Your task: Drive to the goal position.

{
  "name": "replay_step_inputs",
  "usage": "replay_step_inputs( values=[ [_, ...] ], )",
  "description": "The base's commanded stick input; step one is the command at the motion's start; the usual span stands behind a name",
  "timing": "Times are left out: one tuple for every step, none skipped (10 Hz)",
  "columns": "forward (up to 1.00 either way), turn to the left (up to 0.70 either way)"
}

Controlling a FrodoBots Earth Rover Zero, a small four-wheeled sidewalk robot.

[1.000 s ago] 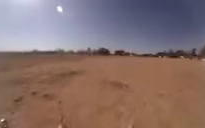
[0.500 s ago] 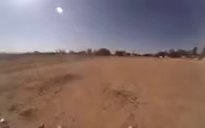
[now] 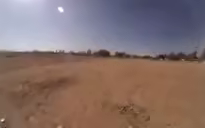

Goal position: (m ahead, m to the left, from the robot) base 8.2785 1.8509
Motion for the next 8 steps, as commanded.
replay_step_inputs(
  values=[
    [1.00, 0.00],
    [1.00, 0.00],
    [1.00, 0.00],
    [1.00, 0.00],
    [1.00, 0.00],
    [1.00, 0.00],
    [1.00, 0.00],
    [1.00, 0.00]
  ],
)
